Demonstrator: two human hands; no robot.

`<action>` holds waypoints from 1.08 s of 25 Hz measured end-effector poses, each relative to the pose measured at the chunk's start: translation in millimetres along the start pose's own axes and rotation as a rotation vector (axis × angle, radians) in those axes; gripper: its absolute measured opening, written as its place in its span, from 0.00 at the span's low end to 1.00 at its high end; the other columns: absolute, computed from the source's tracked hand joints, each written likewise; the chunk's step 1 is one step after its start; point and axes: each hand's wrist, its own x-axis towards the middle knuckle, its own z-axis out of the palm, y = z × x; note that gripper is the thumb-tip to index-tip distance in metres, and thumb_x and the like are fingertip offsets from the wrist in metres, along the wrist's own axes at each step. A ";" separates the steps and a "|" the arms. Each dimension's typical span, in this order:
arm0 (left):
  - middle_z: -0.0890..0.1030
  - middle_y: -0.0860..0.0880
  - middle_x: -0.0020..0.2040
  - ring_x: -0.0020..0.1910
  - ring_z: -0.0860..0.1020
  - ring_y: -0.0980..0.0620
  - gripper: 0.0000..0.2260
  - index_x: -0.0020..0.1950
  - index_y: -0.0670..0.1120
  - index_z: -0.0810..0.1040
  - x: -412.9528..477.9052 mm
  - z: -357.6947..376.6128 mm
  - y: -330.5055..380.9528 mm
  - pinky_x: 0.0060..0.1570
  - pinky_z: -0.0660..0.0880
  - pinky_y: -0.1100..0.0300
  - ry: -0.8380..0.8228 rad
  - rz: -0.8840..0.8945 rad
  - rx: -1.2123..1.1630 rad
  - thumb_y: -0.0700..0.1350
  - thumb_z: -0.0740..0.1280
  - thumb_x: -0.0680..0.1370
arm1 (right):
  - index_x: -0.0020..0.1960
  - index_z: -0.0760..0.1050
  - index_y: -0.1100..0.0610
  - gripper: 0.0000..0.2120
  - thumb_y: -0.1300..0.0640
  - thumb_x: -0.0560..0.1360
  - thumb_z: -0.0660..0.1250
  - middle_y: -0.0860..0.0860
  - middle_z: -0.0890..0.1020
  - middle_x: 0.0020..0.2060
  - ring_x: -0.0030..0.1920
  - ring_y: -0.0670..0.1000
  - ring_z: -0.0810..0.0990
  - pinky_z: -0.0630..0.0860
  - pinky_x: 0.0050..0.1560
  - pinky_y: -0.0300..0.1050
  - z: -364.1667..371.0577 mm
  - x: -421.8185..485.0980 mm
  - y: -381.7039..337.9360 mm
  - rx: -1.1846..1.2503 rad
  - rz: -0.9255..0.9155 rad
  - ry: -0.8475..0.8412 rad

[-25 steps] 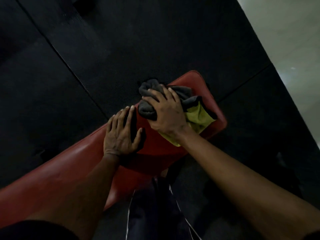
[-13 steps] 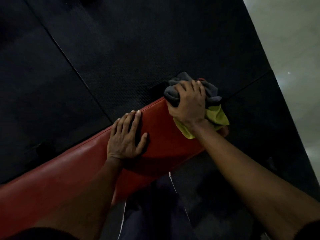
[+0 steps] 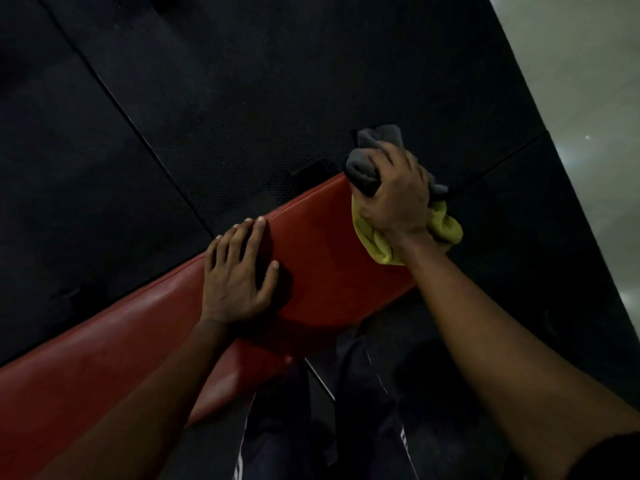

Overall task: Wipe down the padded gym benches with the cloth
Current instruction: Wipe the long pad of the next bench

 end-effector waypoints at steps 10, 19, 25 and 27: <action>0.63 0.46 0.78 0.76 0.61 0.44 0.29 0.82 0.55 0.55 50.4 20.9 67.6 0.75 0.54 0.42 -0.007 -0.081 0.066 0.61 0.54 0.82 | 0.75 0.69 0.49 0.29 0.37 0.77 0.66 0.51 0.74 0.71 0.69 0.55 0.73 0.70 0.66 0.57 -5.1 -59.3 29.6 0.117 0.306 0.021; 0.54 0.49 0.82 0.81 0.51 0.48 0.28 0.82 0.56 0.50 64.6 17.8 94.8 0.77 0.47 0.42 -0.042 -0.040 -0.044 0.55 0.53 0.82 | 0.68 0.76 0.54 0.27 0.37 0.78 0.67 0.49 0.81 0.54 0.51 0.45 0.78 0.76 0.47 0.42 -22.5 -21.1 51.9 0.430 0.342 -0.090; 0.58 0.46 0.81 0.78 0.58 0.44 0.29 0.82 0.56 0.50 86.0 21.2 108.6 0.75 0.54 0.43 -0.037 -0.020 0.070 0.61 0.53 0.83 | 0.67 0.76 0.52 0.22 0.42 0.78 0.71 0.48 0.80 0.60 0.57 0.39 0.75 0.75 0.56 0.35 -33.4 -79.3 83.0 0.534 0.277 -0.073; 0.59 0.46 0.80 0.78 0.59 0.44 0.29 0.82 0.56 0.50 84.8 24.0 108.6 0.75 0.55 0.42 -0.014 -0.019 0.086 0.61 0.53 0.83 | 0.67 0.76 0.51 0.23 0.40 0.78 0.70 0.49 0.80 0.60 0.58 0.45 0.78 0.79 0.58 0.45 -34.3 -68.3 84.4 0.561 0.321 -0.131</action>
